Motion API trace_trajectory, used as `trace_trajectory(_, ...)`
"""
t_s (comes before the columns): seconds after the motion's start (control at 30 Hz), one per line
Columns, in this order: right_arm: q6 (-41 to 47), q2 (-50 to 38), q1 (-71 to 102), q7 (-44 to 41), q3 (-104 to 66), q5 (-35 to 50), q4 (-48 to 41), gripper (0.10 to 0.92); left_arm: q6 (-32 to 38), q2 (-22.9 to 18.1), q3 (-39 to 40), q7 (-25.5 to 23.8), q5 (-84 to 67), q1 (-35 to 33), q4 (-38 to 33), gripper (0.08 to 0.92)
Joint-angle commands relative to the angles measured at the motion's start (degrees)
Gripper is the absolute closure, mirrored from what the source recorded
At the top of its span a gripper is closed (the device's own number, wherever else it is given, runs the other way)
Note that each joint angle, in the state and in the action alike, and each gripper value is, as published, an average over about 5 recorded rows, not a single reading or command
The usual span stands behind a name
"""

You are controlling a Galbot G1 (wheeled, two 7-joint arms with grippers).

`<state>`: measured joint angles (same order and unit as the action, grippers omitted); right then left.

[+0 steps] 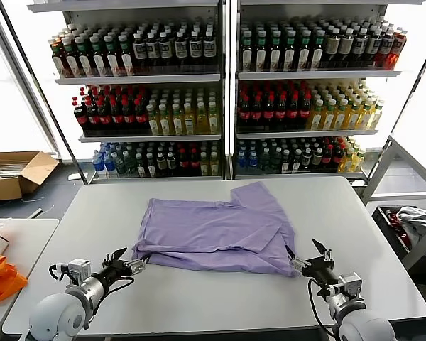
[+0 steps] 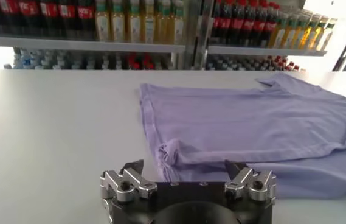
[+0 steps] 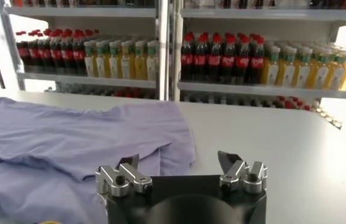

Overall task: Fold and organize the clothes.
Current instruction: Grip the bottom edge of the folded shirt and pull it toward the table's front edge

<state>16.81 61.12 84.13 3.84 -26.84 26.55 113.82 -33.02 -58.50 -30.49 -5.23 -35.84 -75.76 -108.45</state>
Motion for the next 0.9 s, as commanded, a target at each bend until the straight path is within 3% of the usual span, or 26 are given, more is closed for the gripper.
trace_trajectory(0.03,1.7,2.4,5.7,1.6,0.7,-0.1,3.7,0.204,0.0,-1.1,0.3,0.1,0.0,0.9,3.0,0.177)
trace_trajectory(0.17,2.2,3.0,5.3,2.1,2.4,-0.7,3.8,0.242,0.0,-1.1,0.3,-0.2,-0.4,1.2,3.7,0.177)
trace_trajectory(0.43,2.0,3.1,4.3,2.5,3.6,-1.1,2.3,0.470,0.0,-0.8,0.4,-0.5,-1.6,1.1,4.8,0.189)
trace_trajectory(0.63,1.8,3.1,3.1,2.4,3.6,-1.0,1.6,0.643,0.1,-0.5,0.4,-0.5,-2.1,0.9,4.4,0.317)
trace_trajectory(0.9,2.0,2.2,3.0,1.3,3.1,0.1,0.7,0.866,0.1,-0.5,1.1,-1.1,-2.1,-1.2,2.4,0.568)
